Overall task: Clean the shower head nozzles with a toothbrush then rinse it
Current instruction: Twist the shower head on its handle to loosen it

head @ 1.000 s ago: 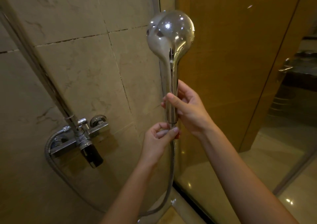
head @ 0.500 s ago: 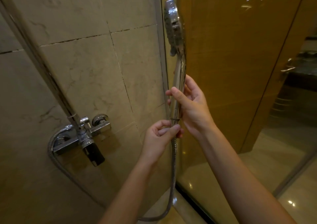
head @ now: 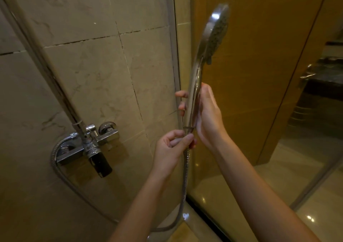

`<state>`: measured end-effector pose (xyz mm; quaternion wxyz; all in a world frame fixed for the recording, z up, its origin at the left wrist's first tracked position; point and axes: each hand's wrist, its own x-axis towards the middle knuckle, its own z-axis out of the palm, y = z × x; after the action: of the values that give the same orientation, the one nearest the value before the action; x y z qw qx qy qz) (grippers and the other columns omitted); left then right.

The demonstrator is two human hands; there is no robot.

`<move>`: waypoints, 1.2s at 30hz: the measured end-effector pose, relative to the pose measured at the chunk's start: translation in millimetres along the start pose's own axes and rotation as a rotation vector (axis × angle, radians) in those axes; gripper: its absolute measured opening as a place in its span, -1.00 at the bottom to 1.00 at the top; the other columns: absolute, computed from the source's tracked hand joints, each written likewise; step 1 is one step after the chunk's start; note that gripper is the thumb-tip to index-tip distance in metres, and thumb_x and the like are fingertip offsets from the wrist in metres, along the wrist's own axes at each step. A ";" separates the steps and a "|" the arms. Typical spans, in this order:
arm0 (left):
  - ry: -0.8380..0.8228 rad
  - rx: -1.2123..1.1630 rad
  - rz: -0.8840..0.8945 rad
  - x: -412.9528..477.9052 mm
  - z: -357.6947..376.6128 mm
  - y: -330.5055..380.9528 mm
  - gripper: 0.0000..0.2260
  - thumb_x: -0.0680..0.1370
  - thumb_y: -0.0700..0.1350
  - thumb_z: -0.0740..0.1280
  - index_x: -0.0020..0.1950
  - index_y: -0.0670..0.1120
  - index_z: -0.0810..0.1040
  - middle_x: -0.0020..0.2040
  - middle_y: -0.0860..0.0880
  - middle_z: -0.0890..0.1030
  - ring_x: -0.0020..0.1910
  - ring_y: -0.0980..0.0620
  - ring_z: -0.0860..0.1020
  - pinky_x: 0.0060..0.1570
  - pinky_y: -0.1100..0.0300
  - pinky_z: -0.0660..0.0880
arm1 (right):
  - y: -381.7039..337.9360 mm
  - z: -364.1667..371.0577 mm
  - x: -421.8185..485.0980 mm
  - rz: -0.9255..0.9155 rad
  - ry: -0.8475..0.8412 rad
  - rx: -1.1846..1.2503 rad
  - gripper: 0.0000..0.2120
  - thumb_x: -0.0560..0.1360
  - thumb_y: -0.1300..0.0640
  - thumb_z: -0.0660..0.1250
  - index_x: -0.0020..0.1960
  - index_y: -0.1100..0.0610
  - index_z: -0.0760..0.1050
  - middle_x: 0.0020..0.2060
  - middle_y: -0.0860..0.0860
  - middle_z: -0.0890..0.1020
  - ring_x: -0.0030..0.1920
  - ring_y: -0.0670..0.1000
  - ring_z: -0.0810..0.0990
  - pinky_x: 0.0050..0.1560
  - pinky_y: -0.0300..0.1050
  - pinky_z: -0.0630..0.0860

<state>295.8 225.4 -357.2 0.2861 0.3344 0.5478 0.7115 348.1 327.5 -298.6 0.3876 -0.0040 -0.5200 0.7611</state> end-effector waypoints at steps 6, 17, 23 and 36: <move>0.024 0.049 -0.022 -2.1 -5.0 -0.3 -0.76 0.42 -0.10 0.41 0.03 -0.17 0.56 -0.17 -0.11 0.71 -0.16 0.02 0.66 -0.17 0.35 0.53 | -2.7 0.5 -2.9 -0.091 0.009 -0.365 -0.66 0.51 0.04 0.32 0.27 -0.03 0.40 -0.10 -0.07 0.50 -0.12 -0.10 0.52 -0.10 -0.16 0.55; 0.002 -0.032 -0.007 -2.5 -4.9 6.1 -0.82 0.34 -0.05 0.41 -0.10 -0.07 0.60 -0.22 -0.08 0.70 -0.22 0.04 0.64 -0.15 0.29 0.54 | -11.1 -1.4 -1.8 -0.051 -0.080 -0.138 -0.48 0.51 0.20 0.31 0.39 -0.05 0.24 0.06 0.12 0.64 0.04 0.06 0.66 -0.03 -0.13 0.60; -0.001 -0.030 -0.034 -8.5 -1.0 0.0 -0.80 0.40 -0.12 0.40 -0.03 -0.16 0.58 -0.21 -0.09 0.70 -0.20 0.05 0.65 -0.17 0.34 0.54 | -7.5 2.7 1.5 0.007 -0.107 -0.188 -0.51 0.57 0.12 0.20 0.46 0.11 0.17 -0.05 0.03 0.62 -0.15 -0.04 0.61 -0.12 -0.15 0.55; 0.022 -0.063 -0.013 -4.2 -3.4 2.1 -0.84 0.35 -0.10 0.42 -0.11 -0.08 0.59 -0.24 -0.07 0.71 -0.24 0.07 0.65 -0.21 0.36 0.52 | -1.4 5.4 1.6 -0.068 -0.062 -0.117 -0.61 0.46 0.12 0.32 0.25 -0.07 0.35 -0.02 0.02 0.65 0.01 -0.01 0.62 0.14 -0.05 0.52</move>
<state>295.6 219.6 -356.4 0.2948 0.3139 0.5305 0.7301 345.6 324.5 -294.3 0.3958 0.0146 -0.5754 0.7156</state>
